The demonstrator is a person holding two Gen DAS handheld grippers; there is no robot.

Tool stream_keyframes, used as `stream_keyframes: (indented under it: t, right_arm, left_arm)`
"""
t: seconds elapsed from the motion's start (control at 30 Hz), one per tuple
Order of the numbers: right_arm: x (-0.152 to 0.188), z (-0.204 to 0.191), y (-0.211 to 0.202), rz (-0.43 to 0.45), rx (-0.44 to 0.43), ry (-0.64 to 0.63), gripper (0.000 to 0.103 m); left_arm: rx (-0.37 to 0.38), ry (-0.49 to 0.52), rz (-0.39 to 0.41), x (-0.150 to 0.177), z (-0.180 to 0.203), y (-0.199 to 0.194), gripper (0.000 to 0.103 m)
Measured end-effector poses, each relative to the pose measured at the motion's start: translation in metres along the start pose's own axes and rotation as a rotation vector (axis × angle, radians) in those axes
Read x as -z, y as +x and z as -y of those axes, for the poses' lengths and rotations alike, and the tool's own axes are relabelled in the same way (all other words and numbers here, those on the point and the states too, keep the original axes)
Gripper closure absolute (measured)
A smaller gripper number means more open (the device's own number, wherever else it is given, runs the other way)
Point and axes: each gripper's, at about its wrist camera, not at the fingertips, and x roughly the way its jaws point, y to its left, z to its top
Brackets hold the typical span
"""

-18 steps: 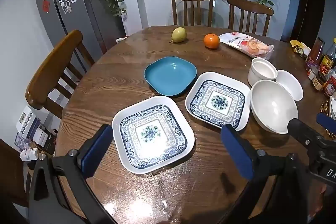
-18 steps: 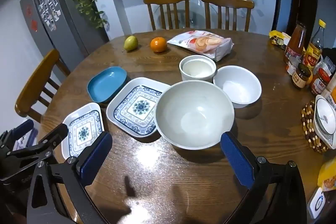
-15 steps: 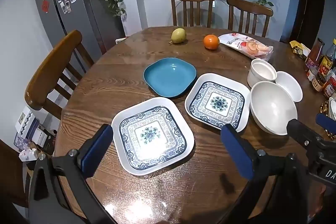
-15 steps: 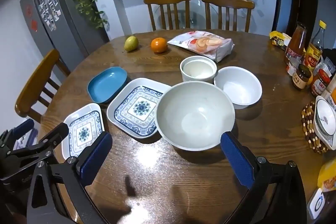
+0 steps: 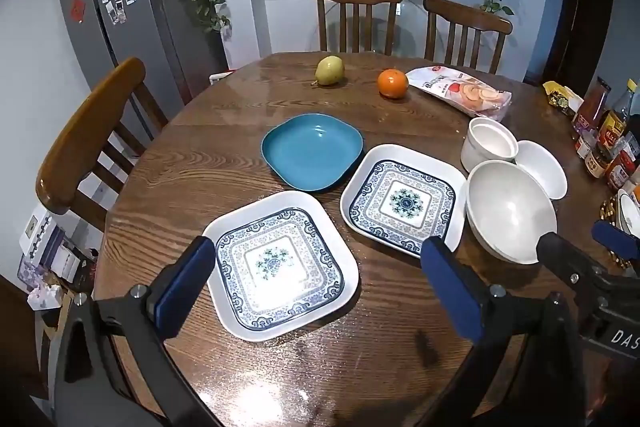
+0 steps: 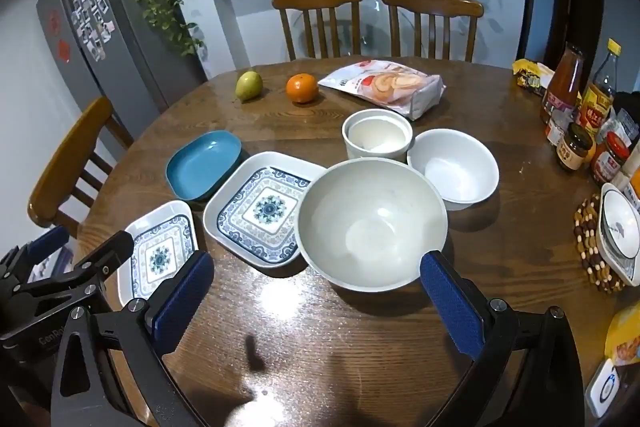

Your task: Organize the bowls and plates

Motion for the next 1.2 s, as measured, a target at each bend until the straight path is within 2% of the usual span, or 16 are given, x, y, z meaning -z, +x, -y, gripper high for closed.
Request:
stream_keyframes:
  t: [1.2]
  right_arm:
    - [0.0038, 0.0073, 0.0023, -0.010, 0.004, 0.009, 0.000]
  left_arm:
    - [0.004, 0.006, -0.018, 0.0048, 0.0026, -0.0008, 0.001]
